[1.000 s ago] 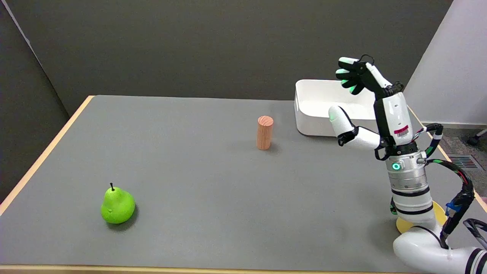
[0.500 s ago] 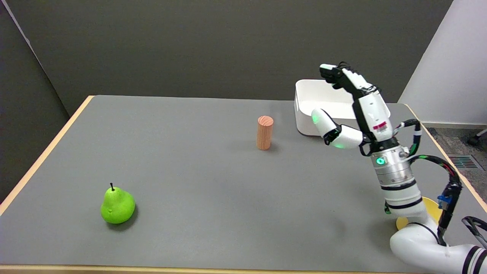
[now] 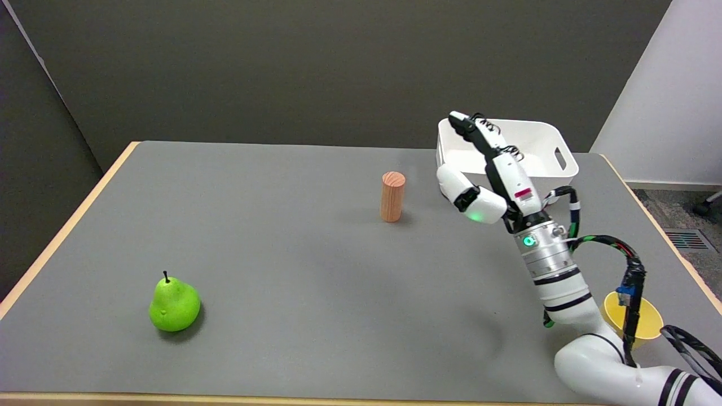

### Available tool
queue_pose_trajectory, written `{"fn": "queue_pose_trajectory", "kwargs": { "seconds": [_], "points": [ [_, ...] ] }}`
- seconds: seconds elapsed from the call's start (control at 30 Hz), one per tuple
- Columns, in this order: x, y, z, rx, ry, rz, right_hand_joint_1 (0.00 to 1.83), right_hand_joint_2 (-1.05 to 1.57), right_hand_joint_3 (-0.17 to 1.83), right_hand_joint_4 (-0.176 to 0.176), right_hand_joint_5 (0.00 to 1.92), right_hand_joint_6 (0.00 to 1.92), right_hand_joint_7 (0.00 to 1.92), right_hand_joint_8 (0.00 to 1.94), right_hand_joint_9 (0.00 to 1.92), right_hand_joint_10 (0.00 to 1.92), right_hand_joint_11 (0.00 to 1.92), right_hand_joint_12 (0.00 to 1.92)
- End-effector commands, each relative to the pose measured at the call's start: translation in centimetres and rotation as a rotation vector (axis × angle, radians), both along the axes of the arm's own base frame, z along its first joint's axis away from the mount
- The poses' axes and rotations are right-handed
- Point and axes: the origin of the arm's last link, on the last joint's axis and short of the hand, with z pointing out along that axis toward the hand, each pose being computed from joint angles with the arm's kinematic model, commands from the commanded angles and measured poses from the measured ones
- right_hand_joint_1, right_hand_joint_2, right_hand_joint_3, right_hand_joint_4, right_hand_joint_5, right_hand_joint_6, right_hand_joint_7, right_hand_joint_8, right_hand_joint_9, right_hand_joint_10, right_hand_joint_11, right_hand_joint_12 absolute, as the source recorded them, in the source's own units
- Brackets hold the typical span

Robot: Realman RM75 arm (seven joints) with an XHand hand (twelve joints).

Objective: Pick up the wooden cylinder.

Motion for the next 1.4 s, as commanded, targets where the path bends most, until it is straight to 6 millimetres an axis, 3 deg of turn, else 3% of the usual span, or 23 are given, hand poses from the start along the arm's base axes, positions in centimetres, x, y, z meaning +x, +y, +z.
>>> {"fn": "queue_pose_trajectory", "kwargs": {
  "seconds": [0.03, 0.33, 0.4, 0.7, 1.03, 1.13, 1.2, 1.4],
  "points": [
    [-3.1, -3.4, -1.5, 0.106, -0.244, -0.250, 0.21, 0.71, 0.78, -0.176, 0.09, 0.35, 0.14, 0.31, 0.06, 0.60, 0.00, 0.82],
    [-4.5, -6.4, -1.4, 0.137, -0.275, -0.331, 0.22, 0.71, 0.77, -0.176, 0.07, 0.34, 0.12, 0.30, 0.04, 0.58, 0.00, 0.79],
    [-4.5, -6.7, -1.4, 0.136, -0.271, -0.332, 0.22, 0.65, 0.89, -0.176, 0.07, 0.33, 0.09, 0.34, 0.03, 0.57, 0.00, 0.78],
    [-5.6, -8.1, -0.2, 0.097, -0.236, -0.377, 0.25, 0.62, 0.95, -0.176, 0.07, 0.29, 0.07, 0.33, 0.02, 0.54, 0.00, 0.73],
    [-6.8, -9.6, -0.7, 0.087, -0.221, -0.412, 0.27, 0.62, 0.95, -0.176, 0.07, 0.34, 0.08, 0.33, 0.02, 0.53, 0.00, 0.72],
    [-7.2, -10.0, -1.0, 0.086, -0.224, -0.431, 0.28, 0.68, 0.82, -0.176, 0.07, 0.34, 0.10, 0.29, 0.03, 0.53, 0.00, 0.73],
    [-7.5, -10.4, -1.3, 0.085, -0.224, -0.440, 0.27, 0.62, 0.95, -0.176, 0.06, 0.37, 0.09, 0.34, 0.02, 0.54, 0.00, 0.75],
    [-8.5, -10.8, -1.1, 0.061, -0.227, -0.466, 0.27, 0.62, 0.96, -0.176, 0.06, 0.38, 0.09, 0.35, 0.03, 0.54, 0.00, 0.76]
  ]
}}
